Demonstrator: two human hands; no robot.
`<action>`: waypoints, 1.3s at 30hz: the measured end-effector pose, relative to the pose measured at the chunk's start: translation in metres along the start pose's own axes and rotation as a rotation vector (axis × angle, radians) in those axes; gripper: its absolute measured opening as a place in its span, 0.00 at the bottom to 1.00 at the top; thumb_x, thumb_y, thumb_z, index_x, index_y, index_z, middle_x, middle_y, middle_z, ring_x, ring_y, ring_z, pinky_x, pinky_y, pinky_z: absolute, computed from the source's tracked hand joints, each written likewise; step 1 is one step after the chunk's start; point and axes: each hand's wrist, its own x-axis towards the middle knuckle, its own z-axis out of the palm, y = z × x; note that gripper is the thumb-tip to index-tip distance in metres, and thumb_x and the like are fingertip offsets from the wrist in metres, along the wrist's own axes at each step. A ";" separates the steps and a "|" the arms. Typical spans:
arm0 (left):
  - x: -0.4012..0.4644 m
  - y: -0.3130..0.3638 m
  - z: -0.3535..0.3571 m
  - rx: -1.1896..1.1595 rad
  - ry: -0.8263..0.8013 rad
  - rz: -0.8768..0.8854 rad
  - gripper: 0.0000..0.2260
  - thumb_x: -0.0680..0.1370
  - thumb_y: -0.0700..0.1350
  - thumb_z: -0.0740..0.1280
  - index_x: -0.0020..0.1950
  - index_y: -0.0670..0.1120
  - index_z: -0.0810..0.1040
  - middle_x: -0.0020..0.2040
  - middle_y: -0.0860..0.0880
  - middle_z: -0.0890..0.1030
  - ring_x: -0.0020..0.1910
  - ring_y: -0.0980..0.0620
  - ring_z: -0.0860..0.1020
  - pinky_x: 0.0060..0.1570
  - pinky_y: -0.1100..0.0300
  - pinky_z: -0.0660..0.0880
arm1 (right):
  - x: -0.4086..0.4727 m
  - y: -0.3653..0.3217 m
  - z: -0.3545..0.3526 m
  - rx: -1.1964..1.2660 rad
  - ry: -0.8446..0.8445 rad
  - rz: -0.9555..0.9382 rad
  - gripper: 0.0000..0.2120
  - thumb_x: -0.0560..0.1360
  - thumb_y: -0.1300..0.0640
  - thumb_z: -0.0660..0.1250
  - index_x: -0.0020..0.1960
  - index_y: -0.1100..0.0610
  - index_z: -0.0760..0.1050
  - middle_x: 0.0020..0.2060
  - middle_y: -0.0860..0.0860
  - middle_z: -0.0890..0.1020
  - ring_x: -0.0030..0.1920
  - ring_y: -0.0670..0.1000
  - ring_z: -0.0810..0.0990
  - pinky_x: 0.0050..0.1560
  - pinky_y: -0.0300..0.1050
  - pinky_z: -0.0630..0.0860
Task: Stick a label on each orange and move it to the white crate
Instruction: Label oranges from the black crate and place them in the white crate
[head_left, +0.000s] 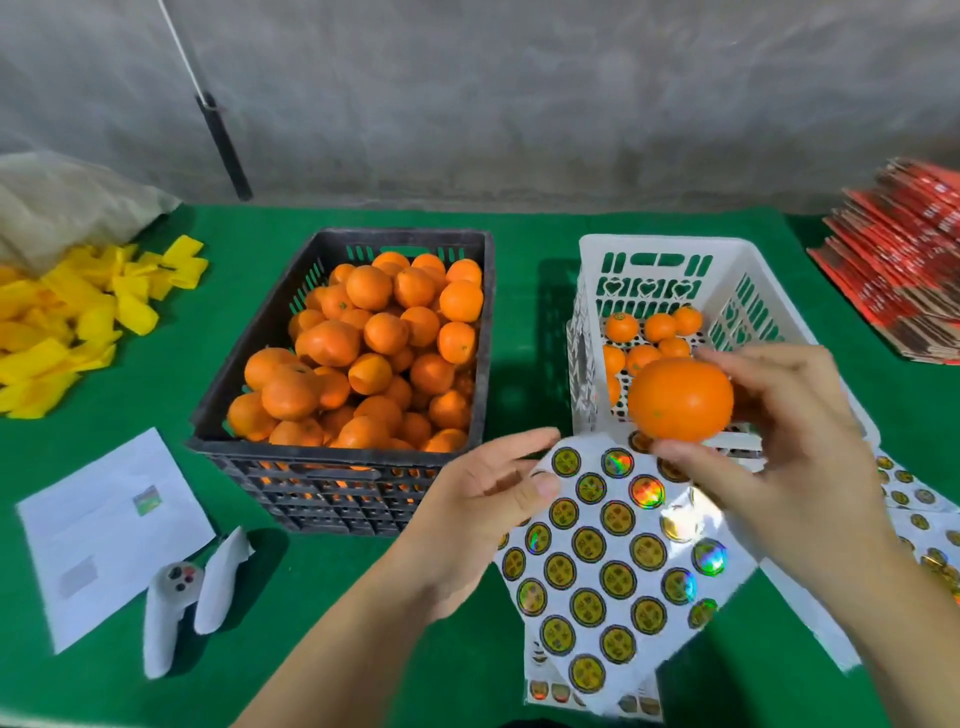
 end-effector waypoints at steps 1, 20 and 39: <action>0.002 -0.002 -0.004 0.002 -0.011 -0.007 0.19 0.83 0.39 0.68 0.74 0.46 0.76 0.66 0.40 0.82 0.65 0.38 0.81 0.67 0.37 0.76 | 0.010 0.009 0.002 -0.041 0.046 0.056 0.32 0.71 0.39 0.78 0.71 0.50 0.76 0.63 0.45 0.70 0.64 0.51 0.75 0.63 0.35 0.76; 0.047 0.057 -0.172 1.824 0.180 -0.519 0.29 0.80 0.69 0.61 0.72 0.50 0.75 0.62 0.46 0.78 0.61 0.45 0.76 0.59 0.50 0.73 | -0.021 0.034 0.050 0.768 -0.211 0.635 0.19 0.75 0.46 0.77 0.64 0.53 0.84 0.59 0.58 0.87 0.57 0.58 0.88 0.52 0.49 0.85; 0.006 0.028 -0.020 -0.725 -0.008 -0.029 0.41 0.72 0.56 0.80 0.79 0.43 0.68 0.76 0.37 0.72 0.76 0.39 0.70 0.77 0.45 0.67 | -0.039 0.008 0.025 1.103 -0.027 0.716 0.17 0.78 0.62 0.63 0.62 0.55 0.85 0.61 0.58 0.86 0.57 0.54 0.87 0.49 0.46 0.85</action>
